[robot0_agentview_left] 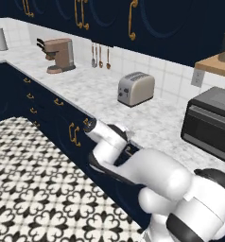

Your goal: Take a straw from the drawer in front and place it inside the glass cup on the dining counter.

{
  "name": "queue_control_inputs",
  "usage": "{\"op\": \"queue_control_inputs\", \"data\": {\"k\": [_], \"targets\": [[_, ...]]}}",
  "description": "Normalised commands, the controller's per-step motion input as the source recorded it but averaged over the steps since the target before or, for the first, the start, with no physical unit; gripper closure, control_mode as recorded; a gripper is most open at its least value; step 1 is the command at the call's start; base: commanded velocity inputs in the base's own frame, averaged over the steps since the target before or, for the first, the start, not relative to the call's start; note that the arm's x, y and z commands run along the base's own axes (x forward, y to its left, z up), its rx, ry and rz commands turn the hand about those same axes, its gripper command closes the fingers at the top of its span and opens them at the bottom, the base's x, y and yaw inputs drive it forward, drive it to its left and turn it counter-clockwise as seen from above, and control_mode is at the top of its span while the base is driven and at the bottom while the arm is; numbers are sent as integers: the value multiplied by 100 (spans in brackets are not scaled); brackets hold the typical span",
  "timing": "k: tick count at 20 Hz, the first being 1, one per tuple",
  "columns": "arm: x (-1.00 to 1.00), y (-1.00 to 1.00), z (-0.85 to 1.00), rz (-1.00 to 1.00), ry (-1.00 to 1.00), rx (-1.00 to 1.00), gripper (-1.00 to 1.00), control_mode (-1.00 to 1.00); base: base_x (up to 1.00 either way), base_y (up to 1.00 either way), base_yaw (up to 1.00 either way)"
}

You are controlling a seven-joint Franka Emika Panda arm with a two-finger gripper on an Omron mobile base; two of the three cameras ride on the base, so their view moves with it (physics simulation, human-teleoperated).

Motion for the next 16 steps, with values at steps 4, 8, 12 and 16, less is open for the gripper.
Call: {"op": "queue_control_inputs", "data": {"k": [4,8,12,16], "targets": [[53,7,-75,0,0,-30,-100,-100,0,0,0],[53,-33,-64,-3,-3,-17,-100,-100,0,0,0],[57,-37,-53,-4,-7,-15,-100,-100,0,0,0],[46,-28,-54,-3,-10,-14,-100,-100,0,0,0]]}}
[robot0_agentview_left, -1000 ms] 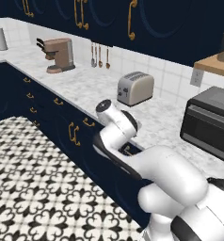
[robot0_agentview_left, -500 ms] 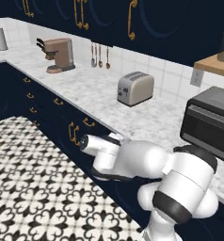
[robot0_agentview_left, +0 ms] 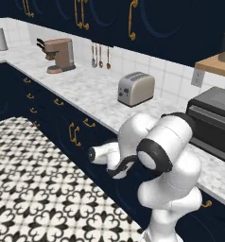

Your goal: Take a straw from the drawer in front and place it inside the glass cup on the dining counter.

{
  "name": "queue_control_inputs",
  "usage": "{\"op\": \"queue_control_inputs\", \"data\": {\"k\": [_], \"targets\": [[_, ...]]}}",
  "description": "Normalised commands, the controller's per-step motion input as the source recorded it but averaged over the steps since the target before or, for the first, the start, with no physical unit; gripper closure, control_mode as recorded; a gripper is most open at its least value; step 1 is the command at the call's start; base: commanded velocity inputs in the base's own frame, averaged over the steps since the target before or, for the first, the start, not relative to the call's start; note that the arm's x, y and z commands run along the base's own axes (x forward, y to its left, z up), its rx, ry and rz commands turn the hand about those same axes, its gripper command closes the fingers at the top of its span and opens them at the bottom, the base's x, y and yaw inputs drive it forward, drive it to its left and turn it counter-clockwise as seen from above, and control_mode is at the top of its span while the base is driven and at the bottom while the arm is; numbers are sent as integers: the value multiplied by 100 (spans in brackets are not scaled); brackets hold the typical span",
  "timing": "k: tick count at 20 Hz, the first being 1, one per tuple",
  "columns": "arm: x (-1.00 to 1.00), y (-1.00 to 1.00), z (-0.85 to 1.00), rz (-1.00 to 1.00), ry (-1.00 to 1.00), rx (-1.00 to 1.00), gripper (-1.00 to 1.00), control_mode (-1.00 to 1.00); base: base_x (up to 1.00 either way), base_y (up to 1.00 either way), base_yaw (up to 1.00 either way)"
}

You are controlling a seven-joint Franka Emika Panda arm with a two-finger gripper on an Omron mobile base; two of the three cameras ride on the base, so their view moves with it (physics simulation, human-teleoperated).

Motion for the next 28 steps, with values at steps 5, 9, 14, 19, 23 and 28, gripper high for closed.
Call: {"op": "queue_control_inputs", "data": {"k": [5,9,14,19,23,28], "targets": [[36,-18,-49,-3,-17,-15,-100,-100,0,0,0],[49,-17,-33,-3,-15,-14,-100,-100,0,0,0],[59,-6,-34,-2,-9,-9,-100,-100,0,0,0],[68,-1,-28,-6,-2,-7,-100,-100,0,0,0],[78,-14,-32,-6,0,-5,-100,-100,0,0,0],[66,-23,-42,-3,0,-3,-100,-100,0,0,0]]}}
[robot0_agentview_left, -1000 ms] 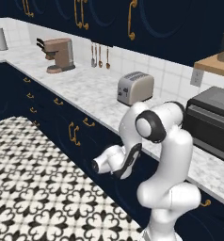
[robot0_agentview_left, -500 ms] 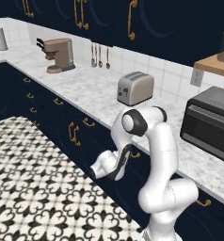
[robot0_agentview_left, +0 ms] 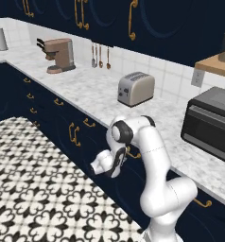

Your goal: Take a straw from the drawer in front and place it inside the glass cup on the dining counter.

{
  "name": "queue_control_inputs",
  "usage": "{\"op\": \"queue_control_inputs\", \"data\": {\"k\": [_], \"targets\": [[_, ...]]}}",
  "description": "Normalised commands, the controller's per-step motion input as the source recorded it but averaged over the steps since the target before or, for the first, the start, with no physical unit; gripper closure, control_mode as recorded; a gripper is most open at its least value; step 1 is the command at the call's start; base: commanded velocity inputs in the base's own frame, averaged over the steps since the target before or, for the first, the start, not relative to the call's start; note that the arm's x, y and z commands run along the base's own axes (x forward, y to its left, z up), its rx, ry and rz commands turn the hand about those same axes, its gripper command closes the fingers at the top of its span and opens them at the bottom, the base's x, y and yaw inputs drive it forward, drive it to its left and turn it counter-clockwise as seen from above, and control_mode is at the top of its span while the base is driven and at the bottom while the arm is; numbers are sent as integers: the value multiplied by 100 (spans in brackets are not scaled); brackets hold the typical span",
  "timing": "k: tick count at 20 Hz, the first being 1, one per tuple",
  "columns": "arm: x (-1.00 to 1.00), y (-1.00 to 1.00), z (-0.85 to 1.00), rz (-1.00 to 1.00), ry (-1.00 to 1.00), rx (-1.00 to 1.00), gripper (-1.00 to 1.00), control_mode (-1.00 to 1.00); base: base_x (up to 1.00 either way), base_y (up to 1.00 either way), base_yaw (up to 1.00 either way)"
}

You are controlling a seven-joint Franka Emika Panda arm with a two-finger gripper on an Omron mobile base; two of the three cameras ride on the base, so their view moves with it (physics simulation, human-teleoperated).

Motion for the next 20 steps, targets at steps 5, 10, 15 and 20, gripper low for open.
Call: {"op": "queue_control_inputs", "data": {"k": [5,10,15,20], "targets": [[39,-26,-33,0,0,-2,-100,-100,0,0,0],[-6,-49,-1,0,-9,-1,-100,-100,0,0,0],[-41,-74,12,0,-18,0,-100,-100,0,0,0],[-31,-61,6,0,-9,7,100,-100,0,0,0]]}}
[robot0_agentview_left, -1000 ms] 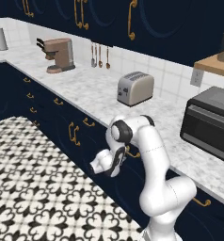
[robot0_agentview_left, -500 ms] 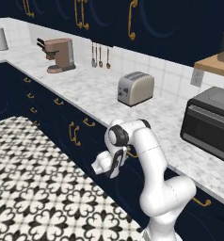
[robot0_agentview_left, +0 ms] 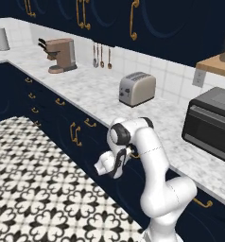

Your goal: Take a straw from the drawer in front and place it inside the glass cup on the dining counter.

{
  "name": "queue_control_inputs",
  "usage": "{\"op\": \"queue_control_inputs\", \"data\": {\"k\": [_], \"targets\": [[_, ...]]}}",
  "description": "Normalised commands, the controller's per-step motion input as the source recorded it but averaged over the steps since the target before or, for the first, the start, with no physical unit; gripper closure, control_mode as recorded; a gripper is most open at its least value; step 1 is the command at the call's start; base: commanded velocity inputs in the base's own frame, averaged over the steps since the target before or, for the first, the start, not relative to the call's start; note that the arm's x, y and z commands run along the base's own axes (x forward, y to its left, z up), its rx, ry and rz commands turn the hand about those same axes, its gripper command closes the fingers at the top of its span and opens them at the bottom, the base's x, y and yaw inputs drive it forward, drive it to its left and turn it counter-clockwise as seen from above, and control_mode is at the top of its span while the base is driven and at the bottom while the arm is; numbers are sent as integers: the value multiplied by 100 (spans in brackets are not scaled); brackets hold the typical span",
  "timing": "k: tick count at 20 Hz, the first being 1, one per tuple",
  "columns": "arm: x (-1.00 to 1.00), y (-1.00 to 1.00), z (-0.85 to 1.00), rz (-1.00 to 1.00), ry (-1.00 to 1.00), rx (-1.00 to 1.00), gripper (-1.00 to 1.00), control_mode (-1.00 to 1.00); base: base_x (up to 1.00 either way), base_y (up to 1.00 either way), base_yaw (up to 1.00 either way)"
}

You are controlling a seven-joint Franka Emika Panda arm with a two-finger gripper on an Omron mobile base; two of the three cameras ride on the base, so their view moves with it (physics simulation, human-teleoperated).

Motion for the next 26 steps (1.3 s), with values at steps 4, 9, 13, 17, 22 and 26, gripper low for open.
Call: {"op": "queue_control_inputs", "data": {"k": [4,9,13,17,22,26], "targets": [[-35,-20,16,5,0,16,100,-100,0,0,0],[-49,20,7,5,7,14,100,-100,0,0,0],[-49,71,0,3,13,6,100,-100,0,0,0],[-51,88,0,2,17,6,100,-100,0,0,0],[-54,96,0,3,21,7,100,-100,0,0,0],[-60,100,0,3,19,4,100,-100,0,0,0]]}}
